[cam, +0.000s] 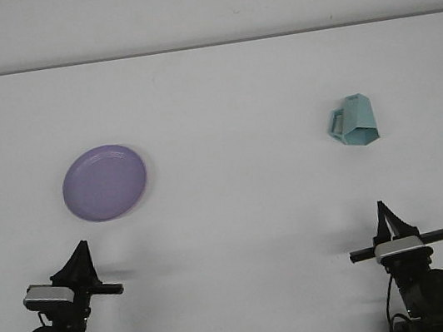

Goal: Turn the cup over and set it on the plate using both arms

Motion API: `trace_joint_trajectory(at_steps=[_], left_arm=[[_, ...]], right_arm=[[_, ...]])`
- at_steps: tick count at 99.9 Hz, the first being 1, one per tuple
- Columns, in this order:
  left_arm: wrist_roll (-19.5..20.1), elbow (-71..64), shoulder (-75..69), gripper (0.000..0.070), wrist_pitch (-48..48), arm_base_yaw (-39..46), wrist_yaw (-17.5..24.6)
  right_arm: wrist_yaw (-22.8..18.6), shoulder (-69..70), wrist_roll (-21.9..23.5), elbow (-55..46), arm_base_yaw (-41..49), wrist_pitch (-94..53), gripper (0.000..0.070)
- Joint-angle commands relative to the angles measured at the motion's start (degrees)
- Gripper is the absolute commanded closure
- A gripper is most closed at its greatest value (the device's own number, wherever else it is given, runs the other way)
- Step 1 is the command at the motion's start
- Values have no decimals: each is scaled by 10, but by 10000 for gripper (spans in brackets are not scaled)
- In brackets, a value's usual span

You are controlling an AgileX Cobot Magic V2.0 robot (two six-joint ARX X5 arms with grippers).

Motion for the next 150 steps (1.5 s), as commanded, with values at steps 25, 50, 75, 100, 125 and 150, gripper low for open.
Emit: trace_joint_trajectory(at_steps=[25,50,75,100,125,150], left_arm=[[-1,-11,-1,685,7,0,-1],[-62,-11,-1,687,6,0,-1],[-131,-11,-1,689,9,0,-2],[-141,-11,-1,688,8,0,-2],[-141,-11,-1,688,8,0,-1],[-141,-10,-1,688,9,0,-1]], right_arm=[[-2,0,21,-2,1,16,699],[-2,0,107,-2,1,35,699],[21,0,247,4,0,74,699],[96,63,223,120,0,2,699],[115,270,88,235,0,7,699],[114,494,12,249,0,147,532]])
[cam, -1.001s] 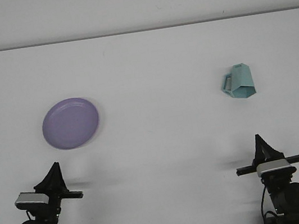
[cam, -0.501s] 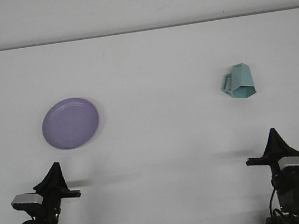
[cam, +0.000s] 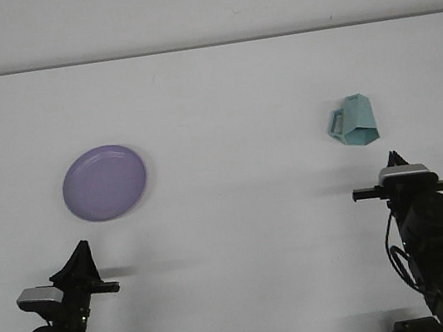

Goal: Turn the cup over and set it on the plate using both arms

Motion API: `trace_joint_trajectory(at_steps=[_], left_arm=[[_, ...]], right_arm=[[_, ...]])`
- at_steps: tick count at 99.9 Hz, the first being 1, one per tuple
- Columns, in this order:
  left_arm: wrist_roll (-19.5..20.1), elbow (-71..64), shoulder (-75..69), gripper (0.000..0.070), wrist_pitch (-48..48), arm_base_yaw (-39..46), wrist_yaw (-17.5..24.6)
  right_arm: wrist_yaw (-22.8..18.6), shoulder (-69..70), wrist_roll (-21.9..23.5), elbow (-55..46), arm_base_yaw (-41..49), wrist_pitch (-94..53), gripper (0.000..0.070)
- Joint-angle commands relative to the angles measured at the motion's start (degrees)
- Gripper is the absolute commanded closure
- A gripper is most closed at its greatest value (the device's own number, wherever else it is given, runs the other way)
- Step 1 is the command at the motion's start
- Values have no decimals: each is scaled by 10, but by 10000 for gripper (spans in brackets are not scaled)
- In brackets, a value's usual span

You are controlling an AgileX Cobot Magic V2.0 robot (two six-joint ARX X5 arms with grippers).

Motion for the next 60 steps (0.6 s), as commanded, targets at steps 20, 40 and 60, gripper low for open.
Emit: trace_joint_trajectory(at_steps=[20,40,60], left_arm=[[-3,-10,-1,688,7,0,-1],[-2,-10,-1,688,7,0,-1],[-3,-10,-1,688,7,0,-1]], right_arm=[[-3,200,-90,4,-24,174,233],[-45,342,-172,8,-69,307,233],[-67,468,-192,64,-107,350,233]])
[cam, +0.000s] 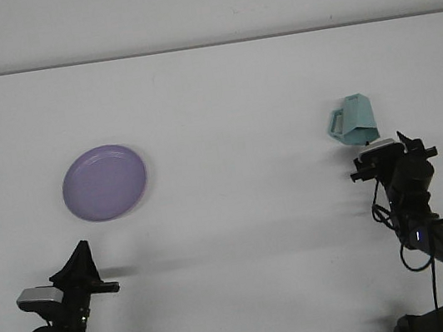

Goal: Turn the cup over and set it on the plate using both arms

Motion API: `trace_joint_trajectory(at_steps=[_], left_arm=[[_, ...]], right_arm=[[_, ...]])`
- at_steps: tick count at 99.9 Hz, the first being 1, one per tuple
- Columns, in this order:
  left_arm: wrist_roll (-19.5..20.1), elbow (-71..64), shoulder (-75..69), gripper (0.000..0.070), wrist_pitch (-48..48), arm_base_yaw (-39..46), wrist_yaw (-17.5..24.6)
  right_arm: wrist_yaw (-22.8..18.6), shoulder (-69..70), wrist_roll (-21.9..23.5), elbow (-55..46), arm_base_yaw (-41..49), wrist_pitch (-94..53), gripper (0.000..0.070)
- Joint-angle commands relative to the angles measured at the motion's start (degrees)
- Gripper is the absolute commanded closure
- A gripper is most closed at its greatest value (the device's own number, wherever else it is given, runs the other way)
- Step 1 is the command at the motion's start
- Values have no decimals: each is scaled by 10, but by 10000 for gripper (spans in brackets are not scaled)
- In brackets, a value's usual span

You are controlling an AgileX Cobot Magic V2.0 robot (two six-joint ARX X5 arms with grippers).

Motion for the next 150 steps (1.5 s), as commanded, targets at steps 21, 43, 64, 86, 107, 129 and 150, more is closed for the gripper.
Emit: trace_joint_trajectory(at_steps=[21,43,64,86,107,129,150], left_arm=[[-2,-10,-1,688,7,0,-1],[-2,-10,-1,688,7,0,-1],[-2,-10,-1,688,6,0,-1],[-1,-10,-1,688,5,0,-1],[-1,-10,-1,688,5,0,-1],[2,-10,-1,688,7,0,-2],[1,-10,-1,688,7,0,-1]], right_arm=[[-29,122,-14,112,-25,9,233],[-67,192,-16,189,-28,8,233],[-78,232,-16,224,-28,8,320],[-123,233,-38,224,-29,8,680],[-133,231,-29,224,-29,8,692],[-133,164,36,224,-22,-63,693],[-133,31,154,224,-22,-226,693]])
